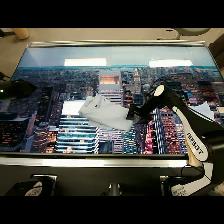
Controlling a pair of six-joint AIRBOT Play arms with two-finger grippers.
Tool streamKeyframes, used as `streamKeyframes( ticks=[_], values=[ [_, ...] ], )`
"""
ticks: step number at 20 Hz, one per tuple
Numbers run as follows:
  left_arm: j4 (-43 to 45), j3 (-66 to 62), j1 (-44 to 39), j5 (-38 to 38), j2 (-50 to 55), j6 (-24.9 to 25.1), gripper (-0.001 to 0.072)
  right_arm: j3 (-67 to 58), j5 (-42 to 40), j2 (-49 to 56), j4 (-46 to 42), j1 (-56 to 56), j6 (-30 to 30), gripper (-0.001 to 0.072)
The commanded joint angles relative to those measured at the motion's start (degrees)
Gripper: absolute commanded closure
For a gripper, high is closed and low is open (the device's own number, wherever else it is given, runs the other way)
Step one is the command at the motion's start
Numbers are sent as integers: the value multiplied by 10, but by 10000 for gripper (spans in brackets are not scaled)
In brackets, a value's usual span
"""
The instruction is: Fold the shirts.
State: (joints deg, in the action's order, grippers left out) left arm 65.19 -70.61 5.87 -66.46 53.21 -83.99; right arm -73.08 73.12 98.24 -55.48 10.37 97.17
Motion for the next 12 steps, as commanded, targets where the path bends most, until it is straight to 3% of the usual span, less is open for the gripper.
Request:
streamKeyframes(
  ticks=[1, 2, 3, 4, 7, 12],
  values=[
    [-7, 7, -4, 0, -5, 0, 680, 22, -44, 30, 60, 21, 7, 32],
    [-7, 7, -6, 0, -5, 0, 680, 22, -59, 32, 74, 23, 1, 221],
    [-7, 7, -6, 0, -5, 0, 680, 21, -70, 31, 87, 23, -14, 547],
    [-7, 7, -6, 0, -5, 0, 680, 15, -71, 27, 96, 14, -17, 694],
    [-6, 7, -6, 2, -5, 0, 679, -42, -25, -10, 126, -44, -76, 692],
    [-6, 7, -6, 29, -5, 0, 680, -144, 74, -116, 48, -226, -56, 694]
  ],
)
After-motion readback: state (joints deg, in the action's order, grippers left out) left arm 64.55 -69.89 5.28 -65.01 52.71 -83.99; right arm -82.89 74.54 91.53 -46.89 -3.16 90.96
